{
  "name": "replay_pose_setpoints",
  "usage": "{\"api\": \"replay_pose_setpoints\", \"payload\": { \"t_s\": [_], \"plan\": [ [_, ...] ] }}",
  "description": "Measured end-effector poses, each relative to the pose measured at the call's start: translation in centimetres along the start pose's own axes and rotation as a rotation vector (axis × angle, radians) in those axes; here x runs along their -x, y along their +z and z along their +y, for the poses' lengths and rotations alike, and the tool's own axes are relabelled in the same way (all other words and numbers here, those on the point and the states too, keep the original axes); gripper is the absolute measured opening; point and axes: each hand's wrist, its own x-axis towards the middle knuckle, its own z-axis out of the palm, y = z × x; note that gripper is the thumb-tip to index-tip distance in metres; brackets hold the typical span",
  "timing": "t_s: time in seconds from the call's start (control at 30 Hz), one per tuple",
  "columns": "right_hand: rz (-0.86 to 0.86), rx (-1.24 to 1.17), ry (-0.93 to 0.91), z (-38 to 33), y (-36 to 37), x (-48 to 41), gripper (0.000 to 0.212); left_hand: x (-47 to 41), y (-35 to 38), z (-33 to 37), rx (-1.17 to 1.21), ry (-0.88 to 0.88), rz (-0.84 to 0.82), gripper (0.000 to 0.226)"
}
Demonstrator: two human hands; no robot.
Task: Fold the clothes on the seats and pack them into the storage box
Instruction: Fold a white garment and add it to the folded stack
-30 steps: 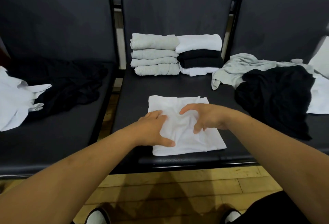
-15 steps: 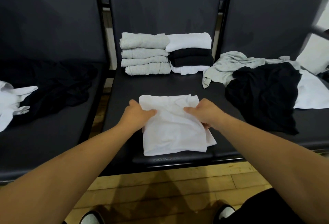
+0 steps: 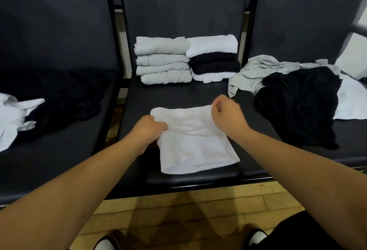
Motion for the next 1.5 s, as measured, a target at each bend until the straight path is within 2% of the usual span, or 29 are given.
{"api": "replay_pose_setpoints", "payload": {
  "t_s": [0.1, 0.17, 0.23, 0.33, 0.4, 0.47, 0.53, 0.6, 0.67, 0.73, 0.87, 0.97, 1.07, 1.2, 1.33, 1.43, 1.5],
  "plan": [
    [-0.265, -0.346, 0.139, -2.7, 1.6, 1.6, 0.035, 0.3, -0.6, 0.6, 0.032, 0.083, 0.071, 0.029],
    [-0.350, -0.409, 0.246, -3.4, 2.2, 2.2, 0.050, 0.7, -0.7, 1.2, 0.008, 0.159, 0.124, 0.027],
    [-0.391, -0.590, 0.353, -3.3, 2.2, 2.1, 0.059, 1.5, -0.4, 2.1, 0.001, 0.255, 0.120, 0.022],
    [-0.479, -0.969, 0.549, -2.2, 1.7, 1.0, 0.078, 2.8, 0.4, 3.5, 0.218, 0.349, -0.131, 0.025],
    [-0.536, -1.093, 0.615, -1.2, 1.3, 0.6, 0.080, 3.1, 0.6, 3.7, 0.203, 0.357, -0.210, 0.024],
    [-0.596, -1.070, 0.559, -0.7, 1.0, 0.7, 0.063, 2.4, 0.6, 3.2, 0.074, 0.329, -0.141, 0.020],
    [-0.568, -0.938, 0.501, -0.5, 1.0, 0.9, 0.048, 1.5, 0.6, 2.3, 0.002, 0.219, -0.103, 0.018],
    [-0.527, -0.820, 0.476, -0.4, 1.5, 1.2, 0.041, 1.0, 0.8, 1.4, 0.051, 0.068, -0.168, 0.017],
    [-0.501, -0.802, 0.479, -0.4, 2.0, 1.3, 0.035, 1.0, 0.9, 0.8, 0.138, -0.015, -0.235, 0.015],
    [-0.521, -0.890, 0.527, -0.7, 2.3, 1.4, 0.036, 1.1, 0.9, 0.5, 0.234, -0.041, -0.266, 0.020],
    [-0.662, -1.062, 0.541, -1.5, 2.1, 1.5, 0.044, 1.6, 0.7, 0.8, 0.491, -0.087, -0.375, 0.045],
    [-0.817, -1.133, 0.498, -2.6, 1.9, 1.9, 0.050, 1.8, 0.5, 0.7, 0.705, -0.092, -0.390, 0.043],
    [-0.876, -1.129, 0.469, -3.5, 2.2, 1.8, 0.052, 2.2, 0.1, 1.0, 0.853, -0.068, -0.369, 0.033],
    [-0.775, -0.996, 0.395, -4.5, 2.2, 1.8, 0.038, 2.2, 0.4, 0.9, 0.889, -0.086, -0.317, 0.028],
    [-0.638, -0.705, 0.137, -5.6, 1.4, 1.9, 0.035, 2.0, 0.4, 1.1, 0.943, -0.107, -0.254, 0.021],
    [-0.558, -0.562, -0.017, -6.1, 0.5, 1.7, 0.029, 1.7, -0.2, 1.9, 1.024, -0.052, -0.200, 0.019],
    [-0.567, -0.556, -0.021, -6.0, 0.2, 1.5, 0.029, 1.5, -0.8, 2.5, 1.089, -0.021, -0.167, 0.024]
  ]
}}
